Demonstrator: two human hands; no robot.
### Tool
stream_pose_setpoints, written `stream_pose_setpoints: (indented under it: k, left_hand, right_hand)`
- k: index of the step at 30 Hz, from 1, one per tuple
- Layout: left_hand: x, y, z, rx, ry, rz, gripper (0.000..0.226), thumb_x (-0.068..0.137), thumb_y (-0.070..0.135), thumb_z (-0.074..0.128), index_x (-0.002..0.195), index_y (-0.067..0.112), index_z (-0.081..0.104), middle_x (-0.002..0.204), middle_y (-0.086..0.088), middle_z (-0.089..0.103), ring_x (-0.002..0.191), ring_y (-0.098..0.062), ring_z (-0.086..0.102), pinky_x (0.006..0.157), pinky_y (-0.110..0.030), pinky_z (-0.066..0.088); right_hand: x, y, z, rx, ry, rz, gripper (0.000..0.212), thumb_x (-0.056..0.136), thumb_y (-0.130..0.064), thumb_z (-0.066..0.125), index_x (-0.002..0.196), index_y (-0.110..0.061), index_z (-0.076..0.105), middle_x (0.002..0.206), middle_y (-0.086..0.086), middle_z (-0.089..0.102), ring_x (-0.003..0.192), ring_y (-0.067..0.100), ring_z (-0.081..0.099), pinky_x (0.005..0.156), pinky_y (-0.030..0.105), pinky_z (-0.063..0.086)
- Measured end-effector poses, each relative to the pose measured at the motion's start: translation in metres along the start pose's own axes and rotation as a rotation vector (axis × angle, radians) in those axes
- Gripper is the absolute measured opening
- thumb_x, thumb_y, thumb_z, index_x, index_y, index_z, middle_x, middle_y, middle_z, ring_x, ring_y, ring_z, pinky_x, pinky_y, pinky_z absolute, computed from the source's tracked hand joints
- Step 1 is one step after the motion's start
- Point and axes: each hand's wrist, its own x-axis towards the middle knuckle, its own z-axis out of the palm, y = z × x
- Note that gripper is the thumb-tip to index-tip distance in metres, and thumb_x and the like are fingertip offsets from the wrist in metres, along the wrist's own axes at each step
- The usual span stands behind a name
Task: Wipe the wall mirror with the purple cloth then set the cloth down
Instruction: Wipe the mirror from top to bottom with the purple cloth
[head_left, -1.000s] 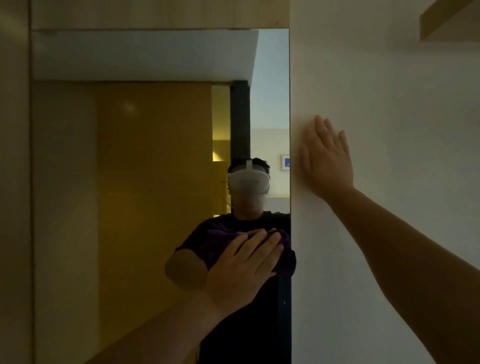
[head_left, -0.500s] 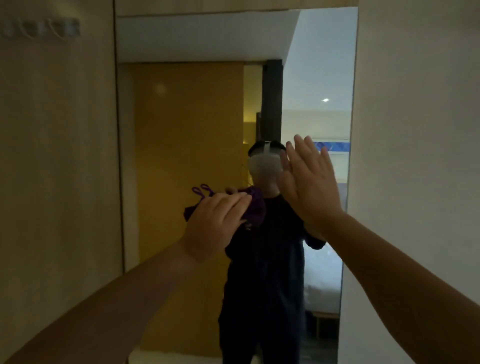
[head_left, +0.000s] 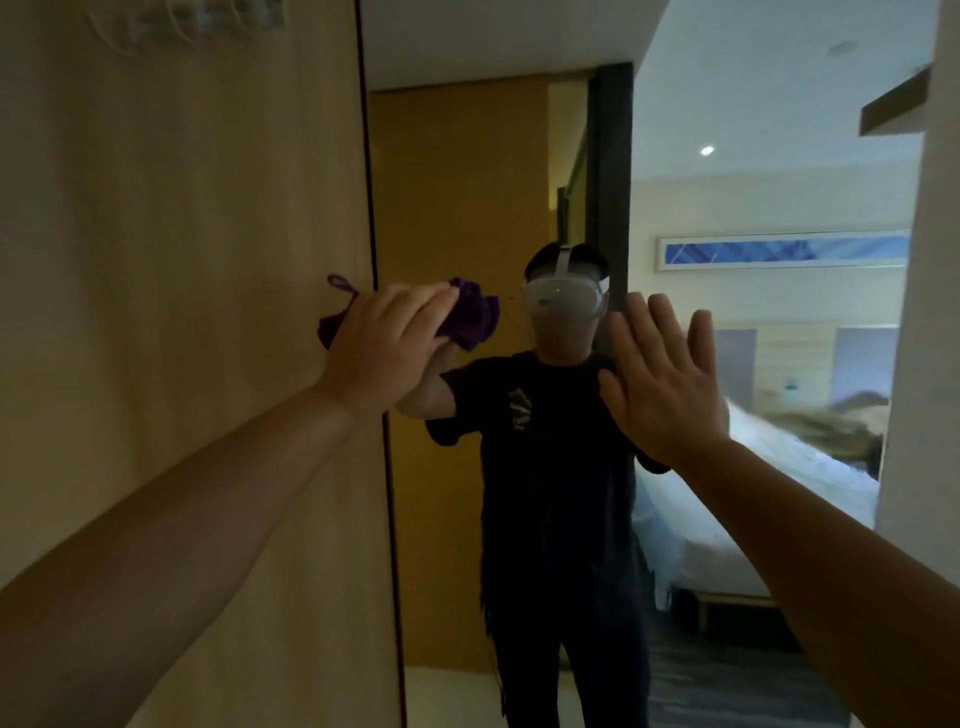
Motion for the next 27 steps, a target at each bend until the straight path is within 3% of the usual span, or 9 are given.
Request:
stream_pose_setpoints:
  k: [6,10,15,20,24,27]
  left_hand:
    - [0.05,-0.018,0.014,0.022,0.002,-0.037,0.042,0.101,0.028,0.052,0.134,0.004,0.052,0.132,-0.013,0.059,0.115,-0.031,0.053,0.096,-0.043,0.041]
    - [0.04,0.003,0.035,-0.014,-0.108,-0.001,0.051,0.103,0.035,0.044,0.143,0.003,0.044,0.149,-0.016,0.044,0.136,-0.033,0.042,0.11,-0.048,0.034]
    - [-0.032,0.047,0.041,-0.046,-0.176,0.015,0.059,0.103,0.04,0.039,0.149,0.003,0.033,0.158,-0.017,0.028,0.147,-0.031,0.024,0.117,-0.052,0.025]
    - [-0.151,0.104,0.05,-0.05,-0.203,0.074,0.055,0.106,0.038,0.034,0.15,0.007,0.024,0.157,-0.012,0.027,0.15,-0.03,0.016,0.121,-0.05,0.015]
    - [-0.232,0.153,0.048,-0.043,-0.28,0.088,0.058,0.095,0.033,0.05,0.147,0.013,0.033,0.152,-0.006,0.035,0.15,-0.026,0.014,0.121,-0.048,0.015]
    - [-0.241,0.166,0.045,-0.096,-0.28,0.009,0.051,0.093,0.024,0.05,0.143,0.017,0.042,0.152,-0.002,0.037,0.149,-0.024,0.021,0.12,-0.046,0.02]
  right_hand:
    - [0.0,0.001,0.002,-0.007,0.052,-0.005,0.064,0.103,-0.042,0.036,0.156,-0.008,0.021,0.164,0.017,0.019,0.153,0.032,0.003,0.122,0.056,0.0]
    - [0.0,0.003,0.005,-0.008,0.08,-0.019,0.063,0.103,-0.041,0.039,0.154,-0.006,0.027,0.163,0.018,0.02,0.153,0.033,0.008,0.122,0.057,0.001]
    - [0.0,0.004,0.007,0.032,0.109,-0.029,0.062,0.103,-0.04,0.041,0.153,-0.006,0.029,0.162,0.018,0.022,0.152,0.034,0.011,0.122,0.056,0.0]
    - [0.001,0.003,0.005,0.061,0.1,-0.005,0.062,0.102,-0.04,0.042,0.153,-0.007,0.031,0.163,0.017,0.022,0.152,0.033,0.011,0.122,0.055,-0.001]
    - [0.001,0.002,0.005,0.057,0.126,0.008,0.061,0.101,-0.038,0.045,0.152,-0.006,0.034,0.162,0.017,0.025,0.152,0.032,0.013,0.122,0.057,0.004]
    - [0.001,0.002,0.002,0.073,0.133,0.008,0.06,0.1,-0.036,0.048,0.151,-0.007,0.036,0.161,0.016,0.027,0.152,0.032,0.016,0.122,0.056,0.006]
